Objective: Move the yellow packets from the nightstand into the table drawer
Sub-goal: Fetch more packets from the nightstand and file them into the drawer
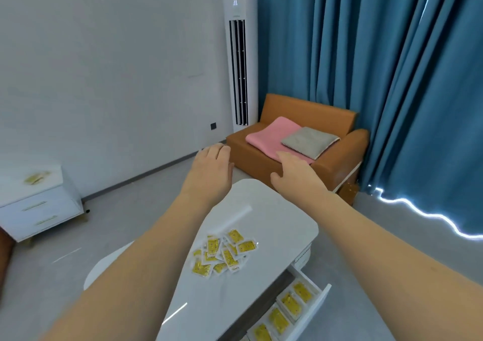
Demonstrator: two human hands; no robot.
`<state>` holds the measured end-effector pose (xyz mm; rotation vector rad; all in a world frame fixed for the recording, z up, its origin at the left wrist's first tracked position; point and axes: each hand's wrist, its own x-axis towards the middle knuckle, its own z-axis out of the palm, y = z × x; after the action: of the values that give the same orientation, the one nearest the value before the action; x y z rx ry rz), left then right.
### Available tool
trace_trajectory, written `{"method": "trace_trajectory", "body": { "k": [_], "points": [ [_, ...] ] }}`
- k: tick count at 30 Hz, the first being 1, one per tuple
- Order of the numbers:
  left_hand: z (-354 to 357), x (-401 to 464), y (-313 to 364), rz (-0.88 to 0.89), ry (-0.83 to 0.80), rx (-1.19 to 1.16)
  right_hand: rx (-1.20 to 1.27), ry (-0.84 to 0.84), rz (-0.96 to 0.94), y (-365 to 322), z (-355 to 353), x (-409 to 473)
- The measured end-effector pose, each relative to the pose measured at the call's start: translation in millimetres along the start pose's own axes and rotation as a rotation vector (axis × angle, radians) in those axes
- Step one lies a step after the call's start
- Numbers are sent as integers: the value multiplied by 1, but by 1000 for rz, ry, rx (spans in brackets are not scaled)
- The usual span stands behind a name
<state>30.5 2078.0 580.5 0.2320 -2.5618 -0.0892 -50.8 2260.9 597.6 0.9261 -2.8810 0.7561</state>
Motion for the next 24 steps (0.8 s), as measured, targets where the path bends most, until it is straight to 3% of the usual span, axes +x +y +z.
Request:
{"method": "trace_trajectory", "body": {
  "k": [14, 19, 24],
  "points": [
    [-134, -39, -119, 32, 12, 32, 19, 52, 28, -161, 7, -52],
    [-163, -69, -181, -122, 69, -33, 28, 20, -51, -228, 38, -35],
    [-201, -101, -288, -180, 65, 26, 45, -4, -133, -333, 88, -19]
  ]
}}
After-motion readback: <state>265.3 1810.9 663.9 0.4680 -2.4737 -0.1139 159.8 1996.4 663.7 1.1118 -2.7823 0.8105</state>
